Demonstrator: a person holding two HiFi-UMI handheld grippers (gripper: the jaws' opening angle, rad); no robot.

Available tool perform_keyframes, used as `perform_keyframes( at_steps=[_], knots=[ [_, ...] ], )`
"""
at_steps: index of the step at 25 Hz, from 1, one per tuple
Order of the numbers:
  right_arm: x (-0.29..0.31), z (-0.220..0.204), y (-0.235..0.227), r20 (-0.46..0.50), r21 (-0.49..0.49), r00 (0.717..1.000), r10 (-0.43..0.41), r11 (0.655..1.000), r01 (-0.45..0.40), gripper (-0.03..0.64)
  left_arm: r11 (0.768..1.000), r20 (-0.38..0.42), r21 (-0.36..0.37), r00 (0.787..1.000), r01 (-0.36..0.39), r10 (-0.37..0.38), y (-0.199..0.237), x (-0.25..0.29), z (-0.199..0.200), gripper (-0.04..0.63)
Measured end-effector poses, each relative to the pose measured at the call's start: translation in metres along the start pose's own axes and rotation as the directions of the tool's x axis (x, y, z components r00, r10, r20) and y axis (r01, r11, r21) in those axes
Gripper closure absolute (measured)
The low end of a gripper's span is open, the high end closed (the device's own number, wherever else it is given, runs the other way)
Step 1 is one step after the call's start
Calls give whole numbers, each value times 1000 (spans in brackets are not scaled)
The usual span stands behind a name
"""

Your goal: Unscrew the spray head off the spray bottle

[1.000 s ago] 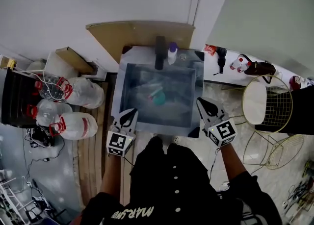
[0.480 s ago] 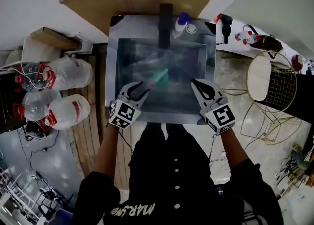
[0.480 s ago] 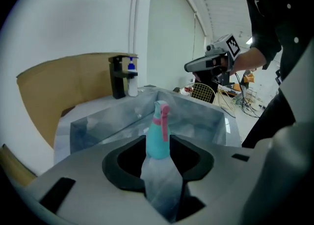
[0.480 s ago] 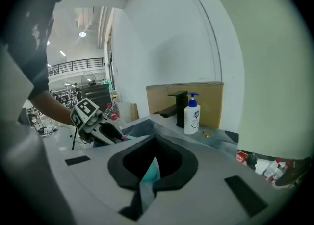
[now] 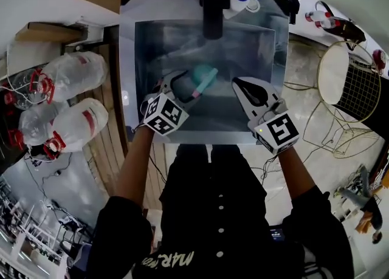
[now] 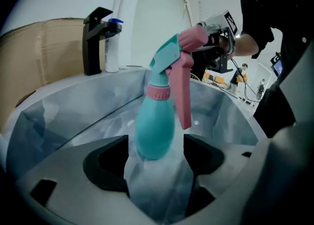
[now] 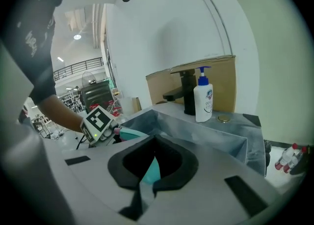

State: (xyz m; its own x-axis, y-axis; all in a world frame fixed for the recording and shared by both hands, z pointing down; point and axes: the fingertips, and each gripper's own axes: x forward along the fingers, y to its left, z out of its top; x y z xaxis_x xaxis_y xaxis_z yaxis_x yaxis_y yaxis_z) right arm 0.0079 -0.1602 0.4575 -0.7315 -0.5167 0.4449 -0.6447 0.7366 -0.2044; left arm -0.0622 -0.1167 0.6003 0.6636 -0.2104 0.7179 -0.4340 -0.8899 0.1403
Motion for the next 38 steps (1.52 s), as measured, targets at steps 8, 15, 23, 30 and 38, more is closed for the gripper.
perform_keyframes(
  at_steps=[8, 15, 23, 30, 38],
  knots=[
    [20, -18, -3, -16, 60, 1000, 0, 998, 1, 603, 996, 47, 86, 999, -3, -1, 5, 38, -5, 221],
    [29, -33, 2, -42, 79, 998, 48, 996, -45, 603, 988, 114, 148, 993, -35, 18, 8, 49, 1, 222],
    [37, -14, 28, 18, 215, 997, 78, 973, -80, 421, 991, 117, 127, 993, -37, 22, 10, 50, 0, 224],
    [47, -20, 48, -103, 269, 992, -77, 958, 102, 274, 995, 115, 82, 993, -51, 42, 15, 49, -1, 224],
    [57, -24, 61, -132, 265, 981, -144, 948, 175, 212, 994, 97, 80, 993, -76, 68, 16, 52, -5, 225]
  ],
)
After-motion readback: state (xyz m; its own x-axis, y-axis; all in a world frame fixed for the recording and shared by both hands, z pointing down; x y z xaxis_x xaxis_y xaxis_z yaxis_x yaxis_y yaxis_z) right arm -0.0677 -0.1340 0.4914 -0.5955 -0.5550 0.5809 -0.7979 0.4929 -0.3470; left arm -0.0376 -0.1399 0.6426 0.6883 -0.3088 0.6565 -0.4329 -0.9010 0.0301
